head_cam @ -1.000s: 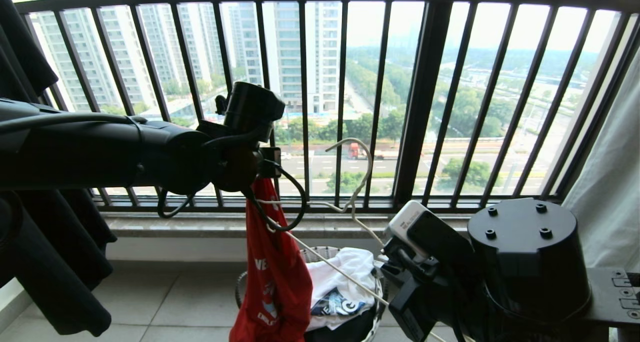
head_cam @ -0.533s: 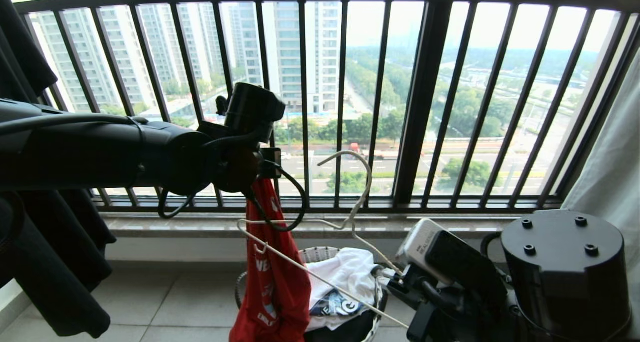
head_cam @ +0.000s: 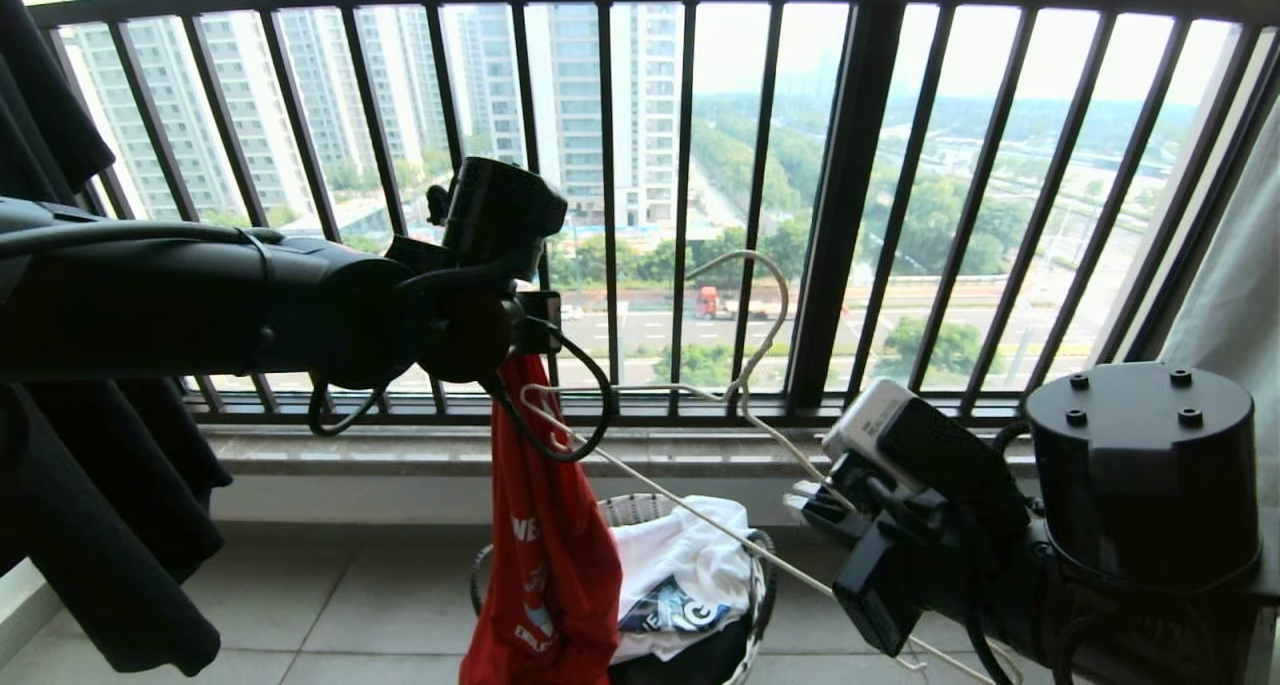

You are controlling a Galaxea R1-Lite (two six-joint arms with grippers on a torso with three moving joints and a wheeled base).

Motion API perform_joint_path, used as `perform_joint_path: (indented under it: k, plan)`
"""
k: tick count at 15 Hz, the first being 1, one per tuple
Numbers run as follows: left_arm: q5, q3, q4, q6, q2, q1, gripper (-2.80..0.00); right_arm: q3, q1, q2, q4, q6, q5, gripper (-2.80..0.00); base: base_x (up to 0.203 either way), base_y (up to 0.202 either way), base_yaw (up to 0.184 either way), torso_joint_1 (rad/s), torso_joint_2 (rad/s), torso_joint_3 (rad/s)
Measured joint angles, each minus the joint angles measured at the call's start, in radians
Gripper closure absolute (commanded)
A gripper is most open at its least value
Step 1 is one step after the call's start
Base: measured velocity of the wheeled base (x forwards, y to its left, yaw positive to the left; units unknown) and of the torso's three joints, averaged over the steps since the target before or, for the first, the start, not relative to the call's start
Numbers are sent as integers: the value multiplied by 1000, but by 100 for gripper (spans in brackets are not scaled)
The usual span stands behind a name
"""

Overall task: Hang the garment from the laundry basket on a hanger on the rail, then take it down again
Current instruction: Hang the clothes on the clothes rack

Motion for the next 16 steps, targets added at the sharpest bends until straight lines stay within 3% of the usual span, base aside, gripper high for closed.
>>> perform_joint_path:
  k: [16]
  plan:
    - [-1, 13, 4, -4, -43, -58, 0, -3, -14, 40, -155, 6, 3, 0, 0, 0, 0, 0, 0, 0]
